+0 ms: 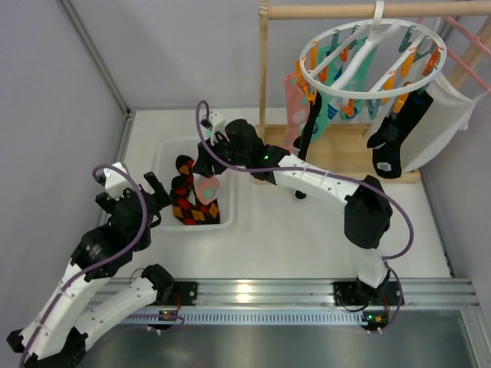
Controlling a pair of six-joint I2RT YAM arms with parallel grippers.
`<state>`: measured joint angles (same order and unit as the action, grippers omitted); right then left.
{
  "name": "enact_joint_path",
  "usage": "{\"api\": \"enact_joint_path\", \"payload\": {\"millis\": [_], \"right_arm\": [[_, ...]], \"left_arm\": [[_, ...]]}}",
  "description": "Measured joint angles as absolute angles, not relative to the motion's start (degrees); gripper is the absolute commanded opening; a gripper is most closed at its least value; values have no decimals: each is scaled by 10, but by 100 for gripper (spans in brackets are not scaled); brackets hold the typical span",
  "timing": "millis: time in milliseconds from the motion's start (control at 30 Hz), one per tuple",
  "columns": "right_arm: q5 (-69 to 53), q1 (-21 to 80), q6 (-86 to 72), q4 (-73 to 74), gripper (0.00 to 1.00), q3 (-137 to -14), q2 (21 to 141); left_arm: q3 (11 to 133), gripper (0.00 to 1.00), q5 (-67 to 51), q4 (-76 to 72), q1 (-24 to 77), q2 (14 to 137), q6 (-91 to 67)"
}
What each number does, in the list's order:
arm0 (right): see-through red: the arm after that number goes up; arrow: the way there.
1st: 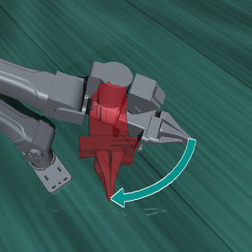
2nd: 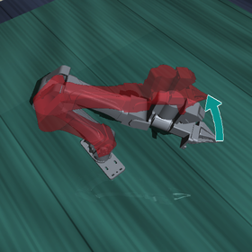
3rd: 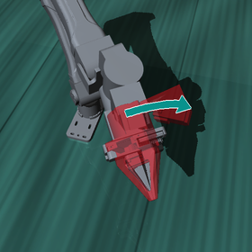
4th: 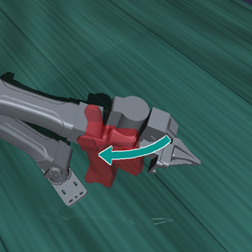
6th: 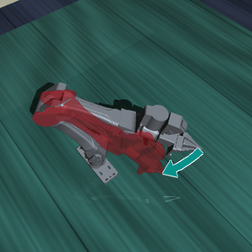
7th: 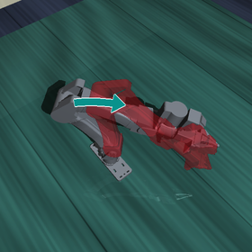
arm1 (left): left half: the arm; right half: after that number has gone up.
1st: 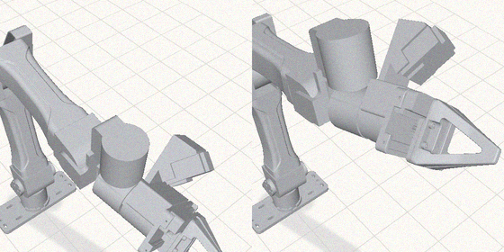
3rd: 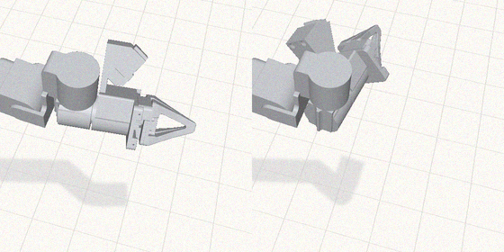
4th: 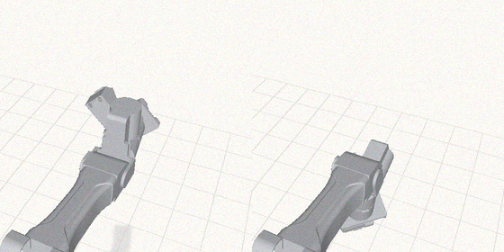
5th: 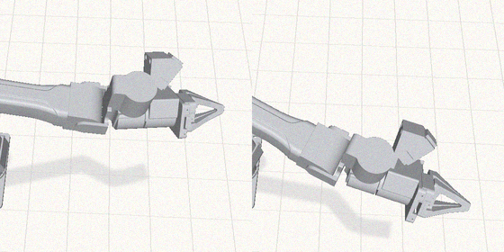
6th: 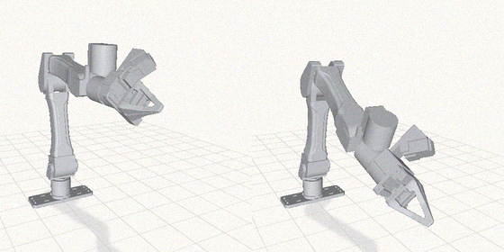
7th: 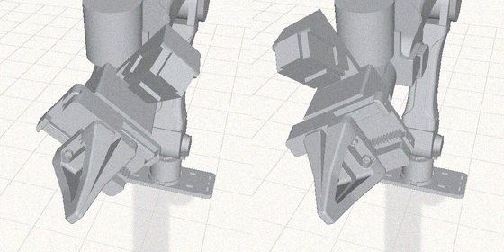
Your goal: Remove the socks clipped to the hanger
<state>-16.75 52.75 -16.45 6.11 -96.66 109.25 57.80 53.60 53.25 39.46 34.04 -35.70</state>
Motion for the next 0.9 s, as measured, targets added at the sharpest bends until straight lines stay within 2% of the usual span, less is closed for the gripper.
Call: {"api": "enact_joint_path", "payload": {"millis": [67,100,167,267,367,500,667,767,900], "right_arm": [[-167,528,-163,80,58,-985,1119],[-167,528,-161,88,71,-986,1122],[-162,528,-157,108,83,-985,1117],[-142,528,-142,112,90,-959,1079],[-114,527,-131,121,95,-877,981],[-70,523,-123,125,99,-771,816],[30,519,-122,157,99,-670,599],[87,516,-128,190,99,-633,508],[165,515,-141,253,99,-604,420]], "left_arm": [[577,98,537,535,395,338,-357],[576,98,536,537,395,339,-357],[576,98,529,539,395,341,-358],[576,98,504,538,395,351,-361],[575,99,441,521,394,372,-359],[543,99,290,425,394,410,-356],[510,98,121,287,413,512,-357],[542,99,125,238,478,616,-342],[643,98,169,198,578,753,-316]]}}
